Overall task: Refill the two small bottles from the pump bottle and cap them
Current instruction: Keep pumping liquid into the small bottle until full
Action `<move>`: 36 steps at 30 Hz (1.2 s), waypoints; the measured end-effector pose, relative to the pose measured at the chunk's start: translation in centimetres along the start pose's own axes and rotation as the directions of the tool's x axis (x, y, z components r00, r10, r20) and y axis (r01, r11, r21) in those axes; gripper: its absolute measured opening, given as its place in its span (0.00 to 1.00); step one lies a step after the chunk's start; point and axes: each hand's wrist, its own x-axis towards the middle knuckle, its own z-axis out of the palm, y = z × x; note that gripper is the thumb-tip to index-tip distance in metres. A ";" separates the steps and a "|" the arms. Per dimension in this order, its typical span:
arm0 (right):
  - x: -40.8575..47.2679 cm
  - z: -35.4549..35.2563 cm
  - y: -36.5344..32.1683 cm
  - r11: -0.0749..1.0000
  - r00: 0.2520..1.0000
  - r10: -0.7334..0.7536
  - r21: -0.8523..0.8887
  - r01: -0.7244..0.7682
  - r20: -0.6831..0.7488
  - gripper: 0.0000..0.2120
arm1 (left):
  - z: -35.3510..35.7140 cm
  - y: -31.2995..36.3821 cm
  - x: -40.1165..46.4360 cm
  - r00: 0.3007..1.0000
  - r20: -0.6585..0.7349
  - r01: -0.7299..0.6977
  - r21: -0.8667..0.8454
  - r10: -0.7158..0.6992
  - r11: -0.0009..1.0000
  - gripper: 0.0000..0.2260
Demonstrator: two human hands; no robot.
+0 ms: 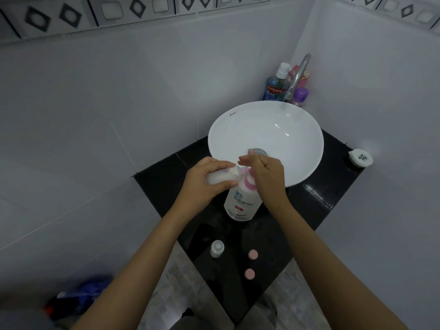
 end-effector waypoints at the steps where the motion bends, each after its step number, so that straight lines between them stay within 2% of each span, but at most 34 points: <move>1: 0.0 0.1 0.0 0.999 1.000 0.015 0.038 -0.015 -0.003 0.17 | -0.1 0.0 0.0 1.000 0.000 -0.008 -0.007 0.008 1.000 0.16; 8: -0.3 0.9 1.2 0.995 0.998 0.061 0.084 -0.060 0.001 0.17 | 0.4 -0.5 -0.1 1.000 0.003 0.020 0.002 -0.020 1.000 0.16; 12: 0.0 0.3 0.9 0.999 0.999 -0.018 0.038 0.019 -0.026 0.15 | 0.2 -0.3 0.0 1.000 0.002 -0.001 -0.023 0.001 1.000 0.16; 15: 0.1 0.4 0.7 0.995 0.997 -0.013 0.100 0.020 -0.072 0.15 | 0.0 -0.1 0.1 1.000 -0.001 -0.012 -0.008 0.012 1.000 0.17; 24: -0.2 0.7 1.2 0.996 1.000 0.029 0.080 -0.028 -0.004 0.17 | 0.3 -0.4 0.1 1.000 0.005 0.020 -0.010 -0.020 1.000 0.16; 28: 0.2 0.4 0.3 0.997 0.999 -0.015 0.069 0.018 -0.043 0.15 | 0.1 0.1 0.1 1.000 -0.007 -0.008 -0.025 0.008 1.000 0.16; 32: -0.2 0.7 0.6 0.991 0.998 -0.009 0.131 0.018 -0.065 0.17 | 0.0 0.2 0.2 1.000 0.006 -0.014 -0.014 0.014 1.000 0.17; 36: 0.1 0.8 1.2 0.993 0.999 0.020 0.121 -0.014 -0.045 0.18 | 0.3 -0.2 0.3 1.000 -0.002 0.003 0.003 -0.003 1.000 0.16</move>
